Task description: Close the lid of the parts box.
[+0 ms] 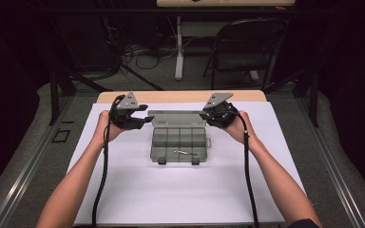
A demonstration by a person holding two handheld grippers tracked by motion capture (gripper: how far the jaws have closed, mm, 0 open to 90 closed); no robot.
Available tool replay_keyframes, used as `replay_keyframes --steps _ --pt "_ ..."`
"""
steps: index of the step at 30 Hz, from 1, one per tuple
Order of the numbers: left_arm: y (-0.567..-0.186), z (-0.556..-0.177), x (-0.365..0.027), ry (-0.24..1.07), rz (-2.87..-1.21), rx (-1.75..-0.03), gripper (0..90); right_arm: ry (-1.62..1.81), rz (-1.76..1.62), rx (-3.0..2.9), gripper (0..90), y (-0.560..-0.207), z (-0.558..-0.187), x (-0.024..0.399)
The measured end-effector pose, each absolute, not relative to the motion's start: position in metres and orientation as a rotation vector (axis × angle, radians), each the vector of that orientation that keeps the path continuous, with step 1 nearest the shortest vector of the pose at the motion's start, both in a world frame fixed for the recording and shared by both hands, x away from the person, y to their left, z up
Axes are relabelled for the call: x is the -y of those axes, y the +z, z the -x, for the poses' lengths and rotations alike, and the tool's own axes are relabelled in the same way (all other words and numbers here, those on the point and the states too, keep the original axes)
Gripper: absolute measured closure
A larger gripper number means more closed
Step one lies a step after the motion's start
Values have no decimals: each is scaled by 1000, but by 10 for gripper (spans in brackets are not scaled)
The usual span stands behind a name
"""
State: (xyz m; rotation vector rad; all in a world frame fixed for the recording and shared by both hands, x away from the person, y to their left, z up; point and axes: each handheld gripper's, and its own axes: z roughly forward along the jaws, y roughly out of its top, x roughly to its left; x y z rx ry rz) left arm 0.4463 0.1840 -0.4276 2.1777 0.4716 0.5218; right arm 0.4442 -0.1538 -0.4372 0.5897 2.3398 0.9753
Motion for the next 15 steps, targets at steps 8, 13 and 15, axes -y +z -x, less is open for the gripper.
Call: replay_keyframes --steps 8,13,15 --pt "-403 -448 -166 570 -2065 -641 696 956 -560 -2326 719 -438 -441 151" --pt "-413 -456 -155 508 -2117 -680 793 943 -546 -2331 710 -439 -437 151" --pt "-418 -457 -153 466 -2127 -682 808 954 -548 -2329 700 -440 -436 152"
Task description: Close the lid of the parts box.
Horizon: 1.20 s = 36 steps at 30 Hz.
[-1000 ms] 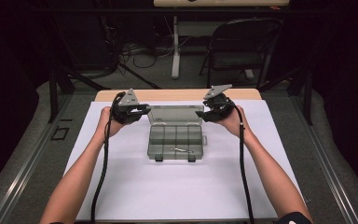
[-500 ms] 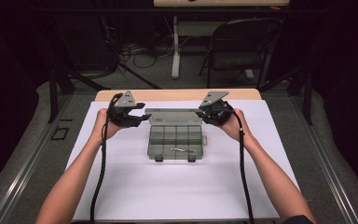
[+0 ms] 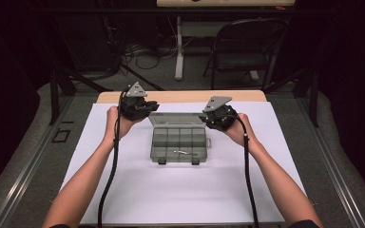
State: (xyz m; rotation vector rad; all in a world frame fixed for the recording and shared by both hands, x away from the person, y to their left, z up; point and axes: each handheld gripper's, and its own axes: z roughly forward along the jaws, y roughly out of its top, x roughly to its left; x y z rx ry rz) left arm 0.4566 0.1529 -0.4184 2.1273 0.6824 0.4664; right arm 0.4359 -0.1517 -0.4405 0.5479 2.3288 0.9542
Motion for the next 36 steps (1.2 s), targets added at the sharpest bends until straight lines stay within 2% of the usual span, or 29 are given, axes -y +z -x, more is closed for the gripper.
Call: replay_keyframes --steps 5,17,19,22,24,27,30,36 --pt "-425 -452 -153 449 -2148 -673 811 959 -552 -2338 661 -443 -433 153" --pt "-437 -441 -162 423 -2166 -679 825 960 -578 -2385 480 -450 -428 153" --pt "-439 -439 -163 426 -2175 -676 829 980 -584 -2399 435 -451 -427 155" --pt "-442 -437 -163 403 -2185 -678 838 1026 -591 -2433 303 -450 -425 156" --pt "-445 -435 -163 393 -2191 -675 839 1061 -582 -2455 246 -449 -422 157" --pt "-449 -433 -162 390 -2204 -672 844 1101 -563 -2466 248 -448 -419 159" --pt "-452 -430 -162 389 -2209 -669 844 1135 -557 -2484 296 -446 -416 162" --pt "-460 -424 -163 399 -2217 -664 848 1251 -536 -2501 528 -443 -409 164"
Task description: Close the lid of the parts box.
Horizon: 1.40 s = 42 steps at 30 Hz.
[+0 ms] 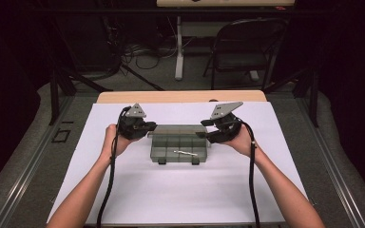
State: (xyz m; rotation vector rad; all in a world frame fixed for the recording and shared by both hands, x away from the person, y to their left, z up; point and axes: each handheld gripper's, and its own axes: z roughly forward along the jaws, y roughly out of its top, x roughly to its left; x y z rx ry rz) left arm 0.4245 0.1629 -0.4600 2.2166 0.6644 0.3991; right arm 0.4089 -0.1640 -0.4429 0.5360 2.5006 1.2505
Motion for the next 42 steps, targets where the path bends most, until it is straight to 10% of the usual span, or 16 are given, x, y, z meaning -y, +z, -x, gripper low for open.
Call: replay_keyframes --steps 14,42 --pt "-481 -414 -165 402 -2221 -649 852 1149 -527 -2461 866 -463 -404 161" --pt "-502 -411 -170 356 -2247 -644 851 1025 -531 -2553 883 -500 -406 154"
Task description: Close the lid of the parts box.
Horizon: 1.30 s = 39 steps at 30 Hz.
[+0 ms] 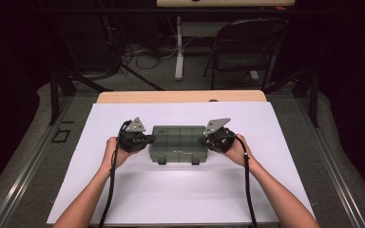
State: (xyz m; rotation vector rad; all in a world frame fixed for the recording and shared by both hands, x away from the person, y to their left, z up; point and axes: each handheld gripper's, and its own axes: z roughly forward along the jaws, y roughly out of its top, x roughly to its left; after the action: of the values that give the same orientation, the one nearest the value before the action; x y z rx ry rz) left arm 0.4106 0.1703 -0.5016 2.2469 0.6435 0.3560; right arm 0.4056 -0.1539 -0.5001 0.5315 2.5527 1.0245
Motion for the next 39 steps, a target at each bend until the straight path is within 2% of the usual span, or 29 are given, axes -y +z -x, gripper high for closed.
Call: replay_keyframes --steps 22,24,26,28,39 --pt "-511 -411 -166 347 -2283 -633 854 1001 -536 -2576 892 -509 -407 154" --pt "-511 -410 -165 359 -2286 -633 846 1007 -537 -2575 891 -510 -407 155" --pt "-513 -411 -163 327 -2321 -602 779 972 -555 -2593 882 -511 -408 153" --pt "-515 -410 -162 333 -2311 -585 751 989 -563 -2579 879 -513 -407 152" --pt "-517 -407 -161 348 -2293 -588 772 1010 -584 -2571 882 -514 -408 153"
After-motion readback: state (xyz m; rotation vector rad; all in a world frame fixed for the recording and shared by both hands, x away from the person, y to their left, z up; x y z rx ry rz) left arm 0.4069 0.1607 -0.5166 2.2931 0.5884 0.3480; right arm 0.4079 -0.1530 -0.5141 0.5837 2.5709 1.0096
